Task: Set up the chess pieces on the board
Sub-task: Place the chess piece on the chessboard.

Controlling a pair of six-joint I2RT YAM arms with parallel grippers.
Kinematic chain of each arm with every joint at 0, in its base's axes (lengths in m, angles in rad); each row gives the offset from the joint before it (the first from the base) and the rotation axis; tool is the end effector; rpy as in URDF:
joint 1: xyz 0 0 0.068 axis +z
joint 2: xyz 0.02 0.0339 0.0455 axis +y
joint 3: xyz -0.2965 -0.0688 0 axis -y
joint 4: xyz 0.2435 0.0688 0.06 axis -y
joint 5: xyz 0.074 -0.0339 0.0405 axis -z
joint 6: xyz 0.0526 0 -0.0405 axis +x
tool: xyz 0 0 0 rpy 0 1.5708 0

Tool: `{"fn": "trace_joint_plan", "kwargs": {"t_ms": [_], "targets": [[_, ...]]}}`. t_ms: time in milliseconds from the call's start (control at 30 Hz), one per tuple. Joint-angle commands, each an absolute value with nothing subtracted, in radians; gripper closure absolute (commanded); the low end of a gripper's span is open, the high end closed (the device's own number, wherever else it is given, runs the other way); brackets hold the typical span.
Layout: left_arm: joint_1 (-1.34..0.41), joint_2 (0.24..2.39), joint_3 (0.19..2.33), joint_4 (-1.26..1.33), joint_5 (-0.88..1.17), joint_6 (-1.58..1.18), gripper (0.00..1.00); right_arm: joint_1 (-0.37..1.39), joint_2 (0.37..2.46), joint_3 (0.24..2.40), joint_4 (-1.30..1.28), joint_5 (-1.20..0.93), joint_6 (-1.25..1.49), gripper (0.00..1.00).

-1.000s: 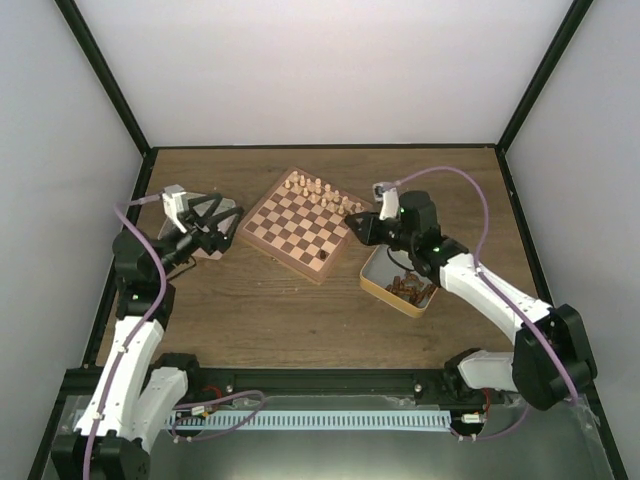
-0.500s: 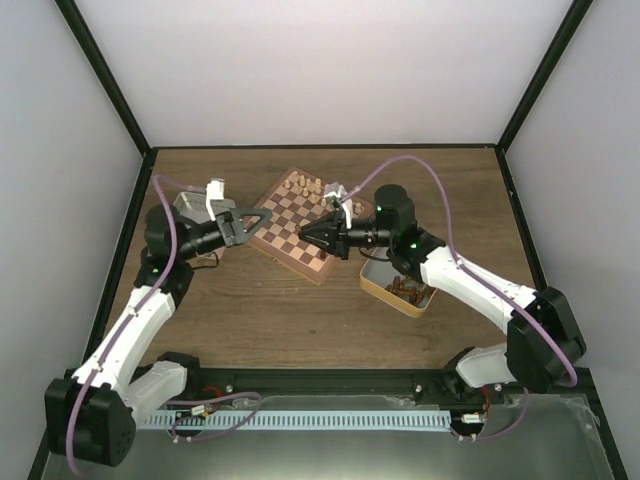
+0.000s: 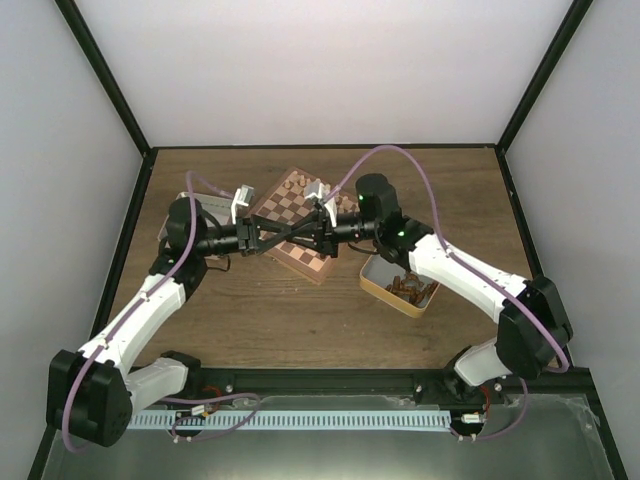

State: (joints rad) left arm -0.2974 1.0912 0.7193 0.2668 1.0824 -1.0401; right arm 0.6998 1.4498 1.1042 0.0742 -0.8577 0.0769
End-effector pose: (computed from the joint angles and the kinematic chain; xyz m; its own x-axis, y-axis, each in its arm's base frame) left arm 0.2063 -0.1118 0.3336 -0.8935 -0.1494 -0.4234 0.4081 0.1233 -0.9046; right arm 0.2330 0.2482 0.3527 -0.2797 -0.1698 -0.9450 -0.9601 0.0443 0.2762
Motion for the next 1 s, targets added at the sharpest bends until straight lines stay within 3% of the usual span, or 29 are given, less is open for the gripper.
{"fn": "trace_joint_plan", "kwargs": {"t_ms": [0, 67, 233, 433, 700, 767, 900, 967], "targets": [[-0.298, 1.072, 0.738, 0.249, 1.102, -1.016, 0.46, 0.710, 1.460, 1.172, -0.025, -0.855, -0.004, 0.86], [-0.298, 1.071, 0.738, 0.223, 1.095, -0.994, 0.50, 0.710, 1.458, 1.178, -0.045, -0.846, -0.018, 0.86], [-0.296, 1.082, 0.745, 0.177, 1.092, -0.958, 0.70, 0.710, 1.462, 1.186, -0.068, -0.848, -0.032, 0.86], [-0.295, 1.086, 0.751, 0.155, 1.080, -0.937, 0.76, 0.710, 1.467, 1.202, -0.137, -0.832, -0.076, 0.86], [-0.294, 1.083, 0.749, 0.155, 1.078, -0.939, 0.95, 0.710, 1.474, 1.223, -0.168, -0.828, -0.092, 0.86], [-0.294, 1.078, 0.750, 0.156, 1.070, -0.934, 0.96, 0.710, 1.476, 1.226, -0.173, -0.816, -0.079, 0.81], [-0.294, 1.066, 0.776, 0.062, 1.004, -0.852, 0.96, 0.709, 1.475, 1.245, -0.211, -0.787, -0.010, 0.47], [-0.295, 1.059, 0.815, -0.082, 0.910, -0.738, 0.96, 0.709, 1.445, 1.209, -0.193, -0.737, 0.038, 0.39]]}}
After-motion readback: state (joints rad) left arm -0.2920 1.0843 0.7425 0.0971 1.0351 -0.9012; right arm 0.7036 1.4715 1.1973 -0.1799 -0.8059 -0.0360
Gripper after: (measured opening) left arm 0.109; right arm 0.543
